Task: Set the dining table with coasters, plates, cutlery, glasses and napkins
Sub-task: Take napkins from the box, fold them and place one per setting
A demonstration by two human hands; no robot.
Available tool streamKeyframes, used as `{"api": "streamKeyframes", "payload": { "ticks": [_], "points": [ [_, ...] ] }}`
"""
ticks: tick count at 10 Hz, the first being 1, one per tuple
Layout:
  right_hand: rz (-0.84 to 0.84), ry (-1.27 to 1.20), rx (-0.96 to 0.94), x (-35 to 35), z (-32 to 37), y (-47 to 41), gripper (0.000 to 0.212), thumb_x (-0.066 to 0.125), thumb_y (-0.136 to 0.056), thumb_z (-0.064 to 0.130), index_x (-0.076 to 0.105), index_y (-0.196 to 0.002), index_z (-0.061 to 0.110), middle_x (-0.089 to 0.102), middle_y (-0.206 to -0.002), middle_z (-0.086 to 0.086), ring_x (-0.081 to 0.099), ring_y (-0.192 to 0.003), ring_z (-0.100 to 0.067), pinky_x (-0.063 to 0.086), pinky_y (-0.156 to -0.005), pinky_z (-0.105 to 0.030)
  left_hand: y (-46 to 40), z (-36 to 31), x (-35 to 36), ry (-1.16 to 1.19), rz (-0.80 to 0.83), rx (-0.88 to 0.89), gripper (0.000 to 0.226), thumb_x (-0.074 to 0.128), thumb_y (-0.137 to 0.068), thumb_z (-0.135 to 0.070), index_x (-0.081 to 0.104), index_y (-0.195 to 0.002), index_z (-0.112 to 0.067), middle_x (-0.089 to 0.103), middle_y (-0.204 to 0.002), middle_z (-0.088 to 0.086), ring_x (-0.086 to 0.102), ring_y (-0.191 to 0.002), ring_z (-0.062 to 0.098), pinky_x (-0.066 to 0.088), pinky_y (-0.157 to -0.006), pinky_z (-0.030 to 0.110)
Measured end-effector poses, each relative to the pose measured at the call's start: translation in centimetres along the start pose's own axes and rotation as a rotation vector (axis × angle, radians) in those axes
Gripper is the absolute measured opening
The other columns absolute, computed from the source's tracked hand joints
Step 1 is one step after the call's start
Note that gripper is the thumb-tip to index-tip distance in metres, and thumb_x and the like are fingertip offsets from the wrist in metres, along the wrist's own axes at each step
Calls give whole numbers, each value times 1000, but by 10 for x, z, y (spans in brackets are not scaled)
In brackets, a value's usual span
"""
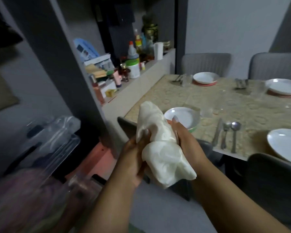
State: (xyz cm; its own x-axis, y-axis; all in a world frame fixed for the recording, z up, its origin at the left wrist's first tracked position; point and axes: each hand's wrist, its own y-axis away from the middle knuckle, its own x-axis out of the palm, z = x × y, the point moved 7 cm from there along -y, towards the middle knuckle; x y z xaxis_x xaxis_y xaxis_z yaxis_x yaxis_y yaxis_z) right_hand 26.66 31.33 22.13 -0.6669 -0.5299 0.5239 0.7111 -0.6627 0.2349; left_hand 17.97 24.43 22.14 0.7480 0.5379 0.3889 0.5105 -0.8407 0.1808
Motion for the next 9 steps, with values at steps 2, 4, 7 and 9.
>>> {"api": "streamKeyframes", "payload": {
  "ticks": [2, 4, 7, 9],
  "points": [
    [-144, 66, -163, -137, 89, 71, 61, 49, -82, 61, 63, -120, 17, 70, -110, -13, 65, -108, -24, 43, -104, -43, -1, 64, 162, 17, 171, -197, 46, 71, -76, -42, 65, -114, -17, 69, -111, 17, 62, -110, 33, 50, -86, 44],
    [-184, -2, -260, -260, 166, 147, 80, 44, -73, 69, 62, -121, 8, 69, -107, -19, 64, -109, -27, 41, -106, -42, 12, 133, 319, 8, 327, -186, 16, 42, -100, -18, 58, -97, -19, 63, -96, 1, 65, -84, 11, 53, -64, 24],
    [-494, 386, -405, -409, 243, 264, 94, 12, -79, 73, 69, -100, 1, 69, -96, -23, 67, -94, -31, 47, -95, -46, 37, 221, 497, 170, 474, -233, 17, 57, -90, -25, 61, -97, -10, 69, -82, 4, 69, -74, 14, 57, -70, 27],
    [-864, 413, -494, -503, 278, 323, 90, 11, -80, 76, 75, -86, 13, 74, -85, -5, 68, -83, -21, 50, -80, -36, 36, 276, 577, 94, 456, -310, 28, 33, -103, -16, 55, -87, -14, 66, -53, -6, 66, -50, 8, 54, -46, 22]
  ]
}}
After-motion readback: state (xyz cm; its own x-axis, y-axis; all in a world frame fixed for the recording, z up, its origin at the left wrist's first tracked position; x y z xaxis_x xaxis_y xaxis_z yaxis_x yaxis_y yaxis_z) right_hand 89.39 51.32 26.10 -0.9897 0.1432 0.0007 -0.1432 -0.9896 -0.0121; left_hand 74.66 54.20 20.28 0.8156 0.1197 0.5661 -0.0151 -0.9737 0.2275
